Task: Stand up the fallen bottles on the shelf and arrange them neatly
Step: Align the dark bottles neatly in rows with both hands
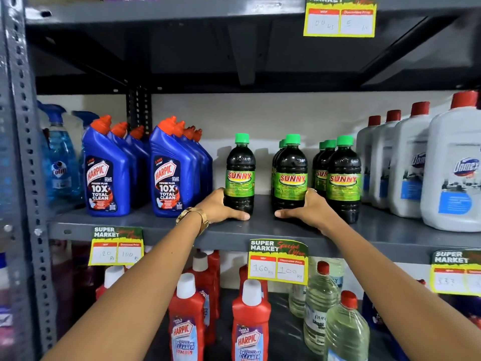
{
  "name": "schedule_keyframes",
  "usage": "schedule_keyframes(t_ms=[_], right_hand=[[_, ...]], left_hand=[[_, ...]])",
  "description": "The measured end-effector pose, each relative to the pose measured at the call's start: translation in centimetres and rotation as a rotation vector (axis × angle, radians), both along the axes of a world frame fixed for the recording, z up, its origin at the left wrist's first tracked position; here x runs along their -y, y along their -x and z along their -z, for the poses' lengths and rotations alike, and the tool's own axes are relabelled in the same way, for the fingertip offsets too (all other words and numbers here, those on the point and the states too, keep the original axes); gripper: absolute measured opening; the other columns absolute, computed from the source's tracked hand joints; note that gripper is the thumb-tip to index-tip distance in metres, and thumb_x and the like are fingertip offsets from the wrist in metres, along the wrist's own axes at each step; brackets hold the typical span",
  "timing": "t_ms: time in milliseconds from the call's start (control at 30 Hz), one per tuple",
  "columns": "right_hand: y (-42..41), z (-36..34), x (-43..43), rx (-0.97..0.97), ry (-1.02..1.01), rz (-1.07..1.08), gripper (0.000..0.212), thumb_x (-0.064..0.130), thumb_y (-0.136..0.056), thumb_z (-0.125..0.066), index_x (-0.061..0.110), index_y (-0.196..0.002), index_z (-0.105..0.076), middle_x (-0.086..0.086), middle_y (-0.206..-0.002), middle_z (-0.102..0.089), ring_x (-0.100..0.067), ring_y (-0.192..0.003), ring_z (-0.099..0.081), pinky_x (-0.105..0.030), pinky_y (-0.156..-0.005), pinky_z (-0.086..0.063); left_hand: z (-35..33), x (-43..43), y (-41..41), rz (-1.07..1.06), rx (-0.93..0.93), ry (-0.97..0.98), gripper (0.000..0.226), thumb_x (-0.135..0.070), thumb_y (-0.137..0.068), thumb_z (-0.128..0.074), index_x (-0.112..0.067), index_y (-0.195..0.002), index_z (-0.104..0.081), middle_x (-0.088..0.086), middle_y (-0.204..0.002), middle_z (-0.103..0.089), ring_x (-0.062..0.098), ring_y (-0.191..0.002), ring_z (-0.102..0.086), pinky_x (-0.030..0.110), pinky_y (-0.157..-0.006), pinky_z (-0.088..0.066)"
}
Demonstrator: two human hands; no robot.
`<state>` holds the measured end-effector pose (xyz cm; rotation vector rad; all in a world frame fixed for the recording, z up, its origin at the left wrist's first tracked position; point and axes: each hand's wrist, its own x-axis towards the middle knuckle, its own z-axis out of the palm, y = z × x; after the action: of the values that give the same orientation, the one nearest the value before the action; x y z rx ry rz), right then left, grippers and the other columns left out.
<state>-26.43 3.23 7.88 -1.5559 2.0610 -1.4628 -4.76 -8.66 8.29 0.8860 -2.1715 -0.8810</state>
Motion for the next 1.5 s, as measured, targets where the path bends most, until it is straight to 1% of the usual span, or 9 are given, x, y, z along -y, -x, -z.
schedule_keyframes(t_ms=[67,233,600,1033,1167,1267,1333,1433,1500], right_hand=[[0.0,0.0,-0.1,0.010,-0.005,-0.003,0.068,0.030,-0.060,-0.091,0.014,-0.108,-0.045,0.004,-0.096,-0.054,-0.014,-0.089,-0.053,-0.024,-0.071,-0.041],[-0.2,-0.1,-0.2,0.020,0.008,-0.026,0.081,0.029,-0.059,-0.092,0.007,-0.126,-0.051,-0.008,-0.121,-0.061,-0.025,-0.113,-0.057,-0.033,-0.094,-0.045],[-0.7,-0.2,-0.4,-0.059,-0.021,0.049,0.093,0.037,-0.059,-0.091,0.002,-0.131,-0.044,-0.017,-0.133,-0.052,-0.030,-0.121,-0.052,-0.041,-0.102,-0.044],[-0.8,-0.3,-1.0,-0.039,-0.042,0.013,0.086,0.035,-0.062,-0.090,0.005,-0.129,-0.044,-0.012,-0.126,-0.056,-0.025,-0.112,-0.054,-0.032,-0.090,-0.045],[-1.0,-0.5,-3.2,-0.067,-0.035,-0.010,0.086,0.037,-0.058,-0.092,0.007,-0.126,-0.049,-0.004,-0.117,-0.060,-0.021,-0.110,-0.057,-0.033,-0.091,-0.047],[0.3,-0.2,-5.8,-0.082,0.173,0.033,0.072,0.036,-0.057,-0.091,0.010,-0.116,-0.059,0.003,-0.106,-0.063,-0.016,-0.098,-0.062,-0.022,-0.079,-0.048],[1.7,-0.4,-7.3,-0.114,0.382,0.225,0.066,0.039,-0.056,-0.091,0.014,-0.106,-0.056,-0.001,-0.103,-0.061,-0.022,-0.099,-0.061,-0.027,-0.079,-0.050],[4.6,-1.2,-8.2,-0.041,0.311,0.426,0.097,0.046,-0.055,-0.090,0.006,-0.129,-0.041,-0.016,-0.137,-0.042,-0.035,-0.129,-0.041,-0.046,-0.108,-0.036],[6.0,-1.5,-7.9,0.147,0.109,0.265,0.120,0.041,-0.053,-0.092,0.002,-0.145,-0.027,-0.018,-0.149,-0.037,-0.033,-0.137,-0.037,-0.046,-0.114,-0.032]], left_hand=[[0.0,-0.1,-0.1,0.004,-0.006,-0.003,0.078,-0.022,-0.063,-0.090,-0.013,-0.132,-0.054,0.006,-0.127,-0.065,0.021,-0.118,-0.060,0.043,-0.110,-0.043],[0.0,-0.4,-0.1,0.022,-0.024,0.009,0.078,-0.020,-0.064,-0.089,-0.012,-0.133,-0.053,0.007,-0.127,-0.065,0.021,-0.118,-0.060,0.043,-0.111,-0.042],[0.2,-0.5,-0.2,0.025,-0.007,0.068,0.077,-0.026,-0.065,-0.088,-0.016,-0.133,-0.053,0.003,-0.127,-0.065,0.018,-0.117,-0.060,0.039,-0.110,-0.042],[0.0,-0.8,-0.4,0.032,0.016,0.062,0.079,-0.027,-0.066,-0.088,-0.016,-0.135,-0.051,0.004,-0.129,-0.063,0.019,-0.120,-0.058,0.033,-0.105,-0.042],[0.0,-1.1,-0.2,-0.056,0.017,0.118,0.109,-0.036,-0.061,-0.090,-0.012,-0.146,-0.025,0.006,-0.144,-0.049,0.022,-0.131,-0.047,0.041,-0.114,-0.036],[0.1,-1.1,0.1,-0.050,0.014,0.165,0.135,-0.044,-0.059,-0.089,-0.017,-0.152,0.004,0.007,-0.157,-0.028,0.024,-0.144,-0.029,0.045,-0.120,-0.025],[0.3,-1.1,0.3,-0.049,0.008,0.177,0.142,-0.044,-0.061,-0.088,-0.018,-0.152,0.016,0.008,-0.161,-0.018,0.025,-0.147,-0.023,0.046,-0.122,-0.021],[0.4,-1.3,0.5,-0.066,0.015,0.177,0.143,-0.039,-0.066,-0.087,-0.017,-0.149,0.027,0.009,-0.162,-0.017,0.026,-0.147,-0.025,0.042,-0.121,-0.021],[0.3,-1.5,0.4,-0.077,0.026,0.177,0.141,-0.038,-0.067,-0.086,-0.017,-0.149,0.026,0.010,-0.161,-0.020,0.028,-0.145,-0.028,0.042,-0.121,-0.023]])
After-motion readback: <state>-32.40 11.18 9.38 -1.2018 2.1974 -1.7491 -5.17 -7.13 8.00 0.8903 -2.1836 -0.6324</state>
